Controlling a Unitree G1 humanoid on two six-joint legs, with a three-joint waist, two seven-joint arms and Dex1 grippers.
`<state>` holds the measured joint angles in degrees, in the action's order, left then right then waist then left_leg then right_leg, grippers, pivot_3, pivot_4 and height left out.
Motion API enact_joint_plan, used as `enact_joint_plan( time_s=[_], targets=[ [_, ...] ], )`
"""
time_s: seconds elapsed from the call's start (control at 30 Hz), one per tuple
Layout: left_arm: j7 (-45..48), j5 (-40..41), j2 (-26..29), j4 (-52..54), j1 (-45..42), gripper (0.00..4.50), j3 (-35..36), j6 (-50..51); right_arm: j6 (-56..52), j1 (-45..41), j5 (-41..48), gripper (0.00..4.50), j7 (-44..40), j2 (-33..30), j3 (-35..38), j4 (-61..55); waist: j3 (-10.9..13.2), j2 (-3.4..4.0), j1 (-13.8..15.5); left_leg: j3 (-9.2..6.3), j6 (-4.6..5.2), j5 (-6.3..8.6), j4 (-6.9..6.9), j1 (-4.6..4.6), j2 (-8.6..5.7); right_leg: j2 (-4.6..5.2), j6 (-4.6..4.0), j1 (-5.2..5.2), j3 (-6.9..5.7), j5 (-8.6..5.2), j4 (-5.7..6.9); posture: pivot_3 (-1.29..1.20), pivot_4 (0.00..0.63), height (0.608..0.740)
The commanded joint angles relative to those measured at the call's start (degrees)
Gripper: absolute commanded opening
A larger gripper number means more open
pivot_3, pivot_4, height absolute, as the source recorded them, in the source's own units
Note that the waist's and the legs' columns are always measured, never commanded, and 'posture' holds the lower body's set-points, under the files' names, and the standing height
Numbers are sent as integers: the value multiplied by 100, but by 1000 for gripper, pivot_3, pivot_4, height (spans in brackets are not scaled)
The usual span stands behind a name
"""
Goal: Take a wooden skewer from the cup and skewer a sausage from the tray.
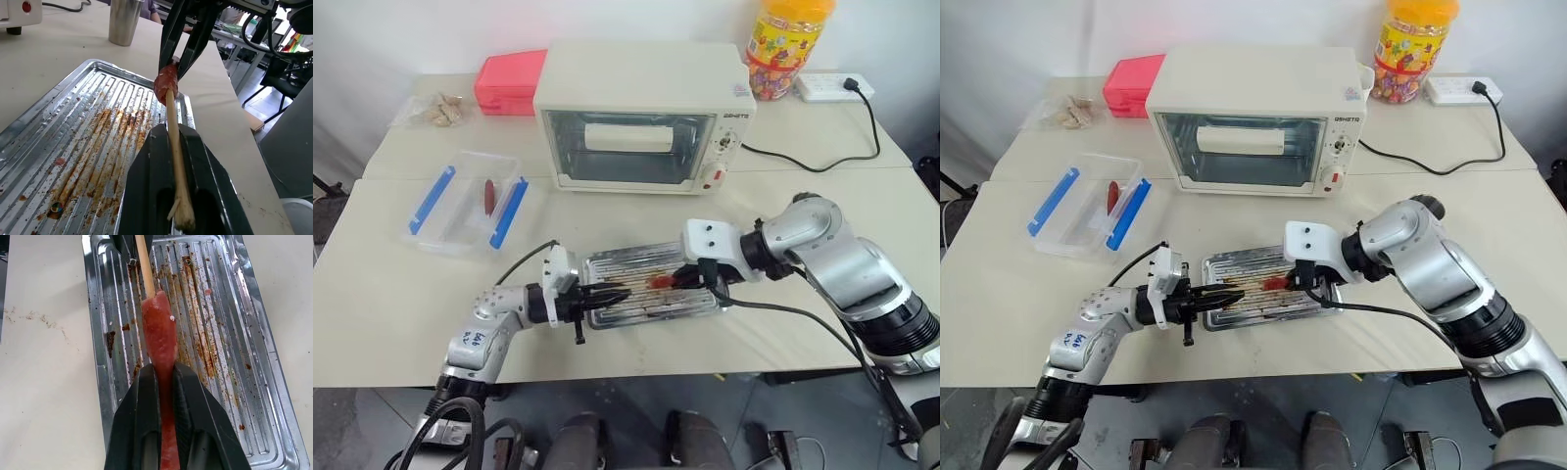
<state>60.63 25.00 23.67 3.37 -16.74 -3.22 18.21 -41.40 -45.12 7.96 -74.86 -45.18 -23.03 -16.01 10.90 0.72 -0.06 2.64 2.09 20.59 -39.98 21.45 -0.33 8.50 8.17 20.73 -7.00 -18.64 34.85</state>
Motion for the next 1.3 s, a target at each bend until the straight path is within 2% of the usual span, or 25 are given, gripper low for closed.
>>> enact_joint_plan(
  time_s=[0.03,0.2,0.37,0.43,0.53,0.7,0.8,0.93,1.13,1.23,1.3],
  targets=[
    [107,278,136,384,217,0,268,-170,321,125,395,1234,-230,-26,261,-326,0,0,-2,-1,0,0,1,0,0,0,0,0,-1,0,-1,0,150,740],
    [49,573,580,600,917,0,1171,-334,1079,529,379,2910,-514,-691,638,117,1,-2,6,-2,0,0,0,0,2,0,0,-1,0,0,-3,0,150,740],
    [-294,899,741,987,1718,0,2163,-375,1967,1265,883,4483,-669,-833,1475,375,3,-6,12,-3,0,0,0,-1,2,2,0,-8,-1,0,-12,0,150,740],
    [-732,1225,630,1273,2050,0,2764,-252,2573,1741,1405,4483,-824,-575,2032,441,3,-9,4,-10,-1,1,2,-2,5,1,0,-13,-4,0,-18,0,150,740],
    [-1504,1634,409,1687,2270,0,3420,-153,3007,2251,2021,4483,-399,111,2712,299,6,-16,8,-19,-1,2,3,-2,6,1,0,-21,-6,0,-23,0,150,740],
    [-2905,1794,198,1637,1891,0,4033,-37,2059,2505,3157,4483,633,724,3259,-344,6,-15,46,-19,2,-2,-7,-6,3,4,0,-27,8,0,-17,0,150,740],
    [-3643,871,386,1043,1328,0,3863,-263,2368,2683,3064,4483,1127,1090,3326,-607,1,-24,125,-26,-1,-1,-4,-14,2,-2,0,-28,11,0,-8,0,150,740],
    [-3854,574,543,356,562,0,3565,-288,2692,2769,2841,4483,1495,1350,3299,-753,1,-25,155,-19,-2,1,-2,-13,-6,-3,0,-21,12,0,-1,0,150,740],
    [-3815,162,786,-338,67,0,3066,-160,2737,2814,2824,4483,1603,1181,3307,-961,0,-25,123,-18,-2,1,7,-13,-7,-3,0,-12,4,0,7,0,150,740],
    [-4076,196,729,-567,-152,0,3096,10,2766,2887,2791,4483,1657,1108,3301,-1056,1,-26,111,-7,-2,1,12,-14,1,-5,0,-8,-8,0,6,0,150,740],
    [-4262,-194,838,-723,-209,0,2961,-158,2760,2947,2809,4483,1710,1087,3318,-1135,0,-26,120,-8,-3,1,11,-14,3,-6,0,-8,-10,0,8,0,150,740]
  ],
)
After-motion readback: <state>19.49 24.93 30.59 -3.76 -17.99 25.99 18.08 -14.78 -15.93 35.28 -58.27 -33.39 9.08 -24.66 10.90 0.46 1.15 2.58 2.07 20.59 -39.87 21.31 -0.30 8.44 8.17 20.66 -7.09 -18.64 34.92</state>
